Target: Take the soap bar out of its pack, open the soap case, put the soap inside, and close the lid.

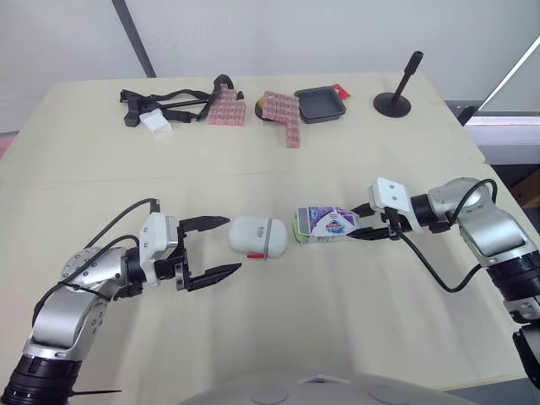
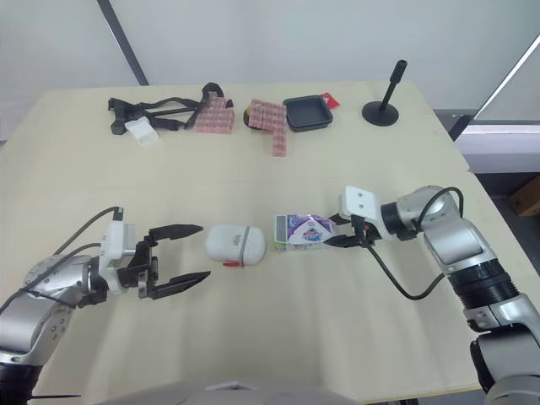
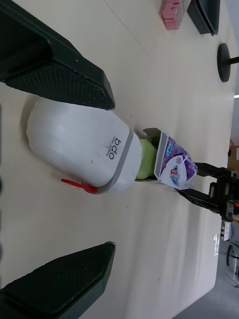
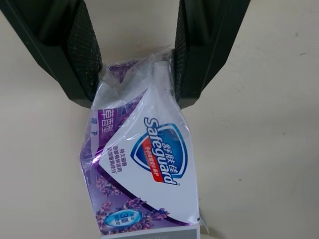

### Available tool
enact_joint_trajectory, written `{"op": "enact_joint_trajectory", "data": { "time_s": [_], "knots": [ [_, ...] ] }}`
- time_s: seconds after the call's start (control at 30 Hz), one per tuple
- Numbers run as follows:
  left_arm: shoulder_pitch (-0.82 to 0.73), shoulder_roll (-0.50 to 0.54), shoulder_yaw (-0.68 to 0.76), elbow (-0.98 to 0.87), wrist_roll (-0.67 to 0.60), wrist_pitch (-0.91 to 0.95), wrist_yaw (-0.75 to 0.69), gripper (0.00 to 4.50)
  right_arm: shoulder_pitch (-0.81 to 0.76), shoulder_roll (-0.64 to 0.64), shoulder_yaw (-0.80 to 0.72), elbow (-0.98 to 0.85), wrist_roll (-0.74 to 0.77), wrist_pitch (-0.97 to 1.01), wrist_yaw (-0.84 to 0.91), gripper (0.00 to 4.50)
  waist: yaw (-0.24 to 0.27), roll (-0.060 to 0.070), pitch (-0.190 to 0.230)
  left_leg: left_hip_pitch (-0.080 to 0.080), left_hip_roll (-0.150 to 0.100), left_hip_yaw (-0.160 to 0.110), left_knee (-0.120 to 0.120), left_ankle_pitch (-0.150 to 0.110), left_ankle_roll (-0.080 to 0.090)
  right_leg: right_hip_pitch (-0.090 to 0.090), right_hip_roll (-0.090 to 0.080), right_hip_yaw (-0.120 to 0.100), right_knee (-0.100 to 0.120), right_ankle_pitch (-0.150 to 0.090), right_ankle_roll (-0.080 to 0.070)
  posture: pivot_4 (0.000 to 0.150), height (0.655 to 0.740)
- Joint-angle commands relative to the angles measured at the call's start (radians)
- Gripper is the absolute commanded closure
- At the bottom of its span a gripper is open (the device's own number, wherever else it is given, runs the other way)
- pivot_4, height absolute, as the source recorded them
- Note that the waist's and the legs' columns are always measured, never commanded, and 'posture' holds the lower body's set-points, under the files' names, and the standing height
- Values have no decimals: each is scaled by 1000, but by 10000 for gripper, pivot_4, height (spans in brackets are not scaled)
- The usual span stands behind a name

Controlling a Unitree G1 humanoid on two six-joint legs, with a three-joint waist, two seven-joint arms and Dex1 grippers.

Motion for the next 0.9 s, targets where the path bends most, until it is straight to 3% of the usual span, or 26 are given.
{"op": "enact_joint_trajectory", "data": {
  "time_s": [0.03,0.9],
  "knots": [
    [-4,3,10,-11,2,-22,2,0,2,-35,-29,-40,9,8,7,24661,0,0,0,0,0,0,0,0,0,0,0,0,0,0,0,1500,7400],
    [-8,33,11,6,6,-38,-27,0,57,-291,-103,-175,26,68,80,24661,6,1,-1,0,1,0,0,0,0,0,0,0,-1,0,0,1500,7400]
  ]
}}
